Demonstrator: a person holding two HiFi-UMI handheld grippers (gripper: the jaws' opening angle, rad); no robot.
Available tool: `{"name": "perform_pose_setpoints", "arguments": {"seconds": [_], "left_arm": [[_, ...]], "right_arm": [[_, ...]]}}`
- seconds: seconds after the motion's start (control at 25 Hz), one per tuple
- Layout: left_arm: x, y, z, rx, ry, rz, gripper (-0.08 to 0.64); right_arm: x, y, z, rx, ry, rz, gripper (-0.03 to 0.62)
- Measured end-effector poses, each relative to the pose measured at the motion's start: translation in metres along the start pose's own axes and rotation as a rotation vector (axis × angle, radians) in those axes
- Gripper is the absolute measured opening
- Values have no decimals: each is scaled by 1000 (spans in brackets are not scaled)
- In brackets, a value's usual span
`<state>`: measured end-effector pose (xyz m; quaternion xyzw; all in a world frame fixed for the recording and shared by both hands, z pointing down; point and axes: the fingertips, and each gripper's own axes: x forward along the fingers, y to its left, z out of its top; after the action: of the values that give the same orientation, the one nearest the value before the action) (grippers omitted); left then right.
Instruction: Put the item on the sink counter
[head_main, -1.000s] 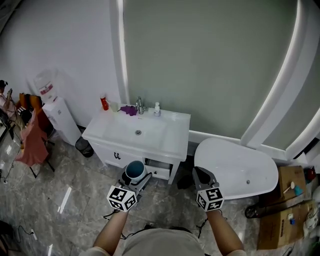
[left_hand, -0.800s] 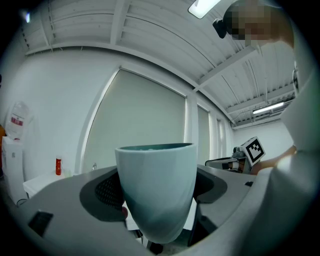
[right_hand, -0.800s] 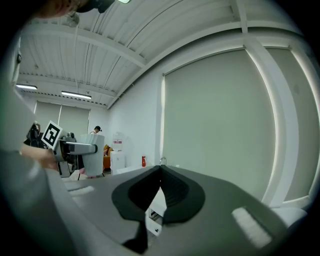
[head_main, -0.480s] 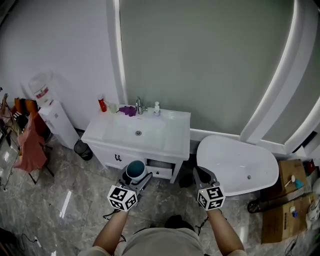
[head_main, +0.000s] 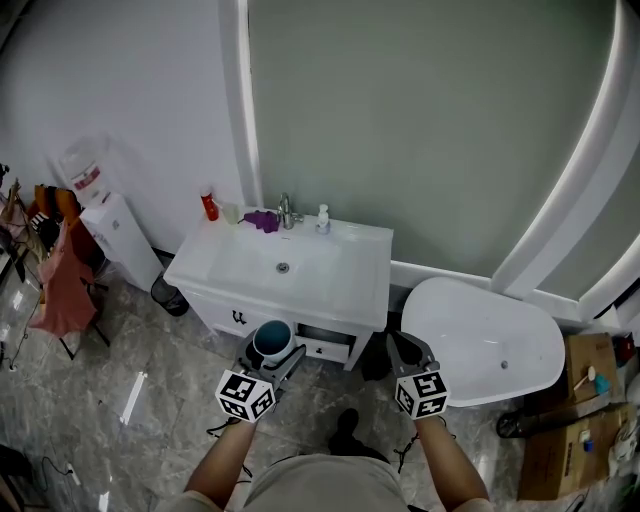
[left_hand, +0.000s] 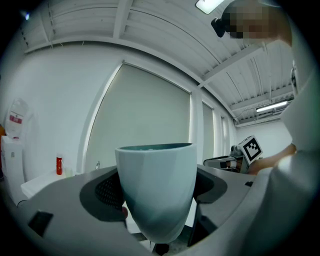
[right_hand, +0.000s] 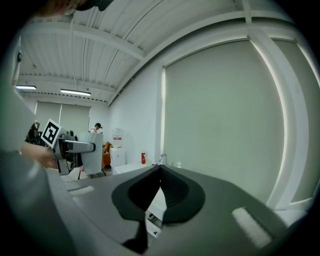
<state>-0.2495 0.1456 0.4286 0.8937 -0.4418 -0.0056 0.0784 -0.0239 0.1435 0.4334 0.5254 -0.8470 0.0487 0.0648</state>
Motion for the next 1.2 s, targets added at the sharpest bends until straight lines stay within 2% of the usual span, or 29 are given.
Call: {"name": "perform_pose_setpoints", "arguments": {"seconds": [0.44,0.84,1.2], "left_arm": [[103,25,7,-19,-4,40,380],[190,22,3,-11,11,64,380],[236,31,4,-13,29,61,380]], "right_arm": [[78,-78,10,-4,24,52,6],[126,-153,4,3,37,103,6],[155,-186,-2,23,50,110,6]]}}
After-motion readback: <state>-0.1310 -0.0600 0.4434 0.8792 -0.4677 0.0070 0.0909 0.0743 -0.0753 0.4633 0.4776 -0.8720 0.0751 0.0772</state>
